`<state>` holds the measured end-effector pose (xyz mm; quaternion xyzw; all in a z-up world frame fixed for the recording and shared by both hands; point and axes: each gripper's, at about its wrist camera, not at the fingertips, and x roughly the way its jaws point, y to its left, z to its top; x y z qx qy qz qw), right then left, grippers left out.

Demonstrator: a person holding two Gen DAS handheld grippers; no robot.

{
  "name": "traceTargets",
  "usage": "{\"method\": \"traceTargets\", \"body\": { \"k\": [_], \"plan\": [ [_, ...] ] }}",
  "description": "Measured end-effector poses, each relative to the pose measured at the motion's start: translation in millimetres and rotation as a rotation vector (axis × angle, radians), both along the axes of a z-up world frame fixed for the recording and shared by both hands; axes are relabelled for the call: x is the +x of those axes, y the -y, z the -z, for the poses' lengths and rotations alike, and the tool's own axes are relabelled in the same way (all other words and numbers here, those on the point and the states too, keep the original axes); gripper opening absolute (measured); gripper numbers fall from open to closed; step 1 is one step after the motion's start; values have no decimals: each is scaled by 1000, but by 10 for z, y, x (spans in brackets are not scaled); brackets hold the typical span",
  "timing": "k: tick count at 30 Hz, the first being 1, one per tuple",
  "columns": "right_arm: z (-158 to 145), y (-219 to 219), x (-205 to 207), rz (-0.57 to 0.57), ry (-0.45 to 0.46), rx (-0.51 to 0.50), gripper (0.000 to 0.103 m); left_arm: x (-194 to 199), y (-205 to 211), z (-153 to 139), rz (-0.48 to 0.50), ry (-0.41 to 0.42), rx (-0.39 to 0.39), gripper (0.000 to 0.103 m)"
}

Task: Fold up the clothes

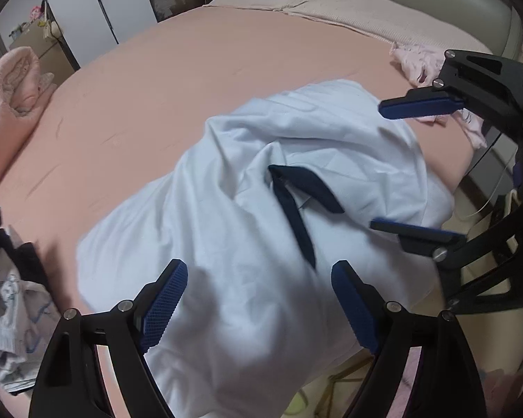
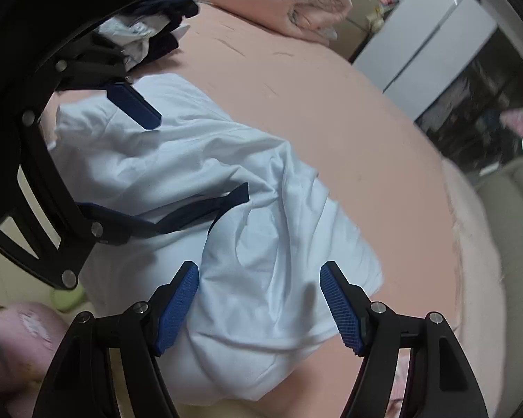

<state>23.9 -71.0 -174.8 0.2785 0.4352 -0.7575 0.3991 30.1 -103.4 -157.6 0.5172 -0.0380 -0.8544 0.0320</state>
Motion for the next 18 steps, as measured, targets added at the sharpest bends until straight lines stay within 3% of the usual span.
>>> {"method": "traceTargets", "body": {
  "k": [4, 6, 8, 9, 11, 12, 16, 18],
  "plan": [
    [55, 62, 46, -24, -88, 38, 72, -72, -70, 103, 20, 15, -46, 83],
    [86, 75, 56, -44, -90, 42, 71, -82, -74, 143, 18, 19, -75, 75],
    [125, 97, 65, -57, -90, 65, 68, -72, -65, 180, 14, 31, -108, 58],
    [140, 108, 70, -63, -90, 72, 64, -51, -53, 177, 16, 22, -106, 53],
    [146, 109, 73, -80, -68, 67, 43, -9, -26, 172, 13, 15, -112, 37],
    [156, 126, 61, -80, -47, 69, 41, 8, -19, 174, 16, 17, -116, 36],
    [201, 139, 36, -94, 0, 82, 8, 104, -32, 145, 23, 6, -154, 20],
    [196, 125, 43, -106, 1, 81, 8, 182, -13, 100, 13, -4, -151, 18]
  ]
}}
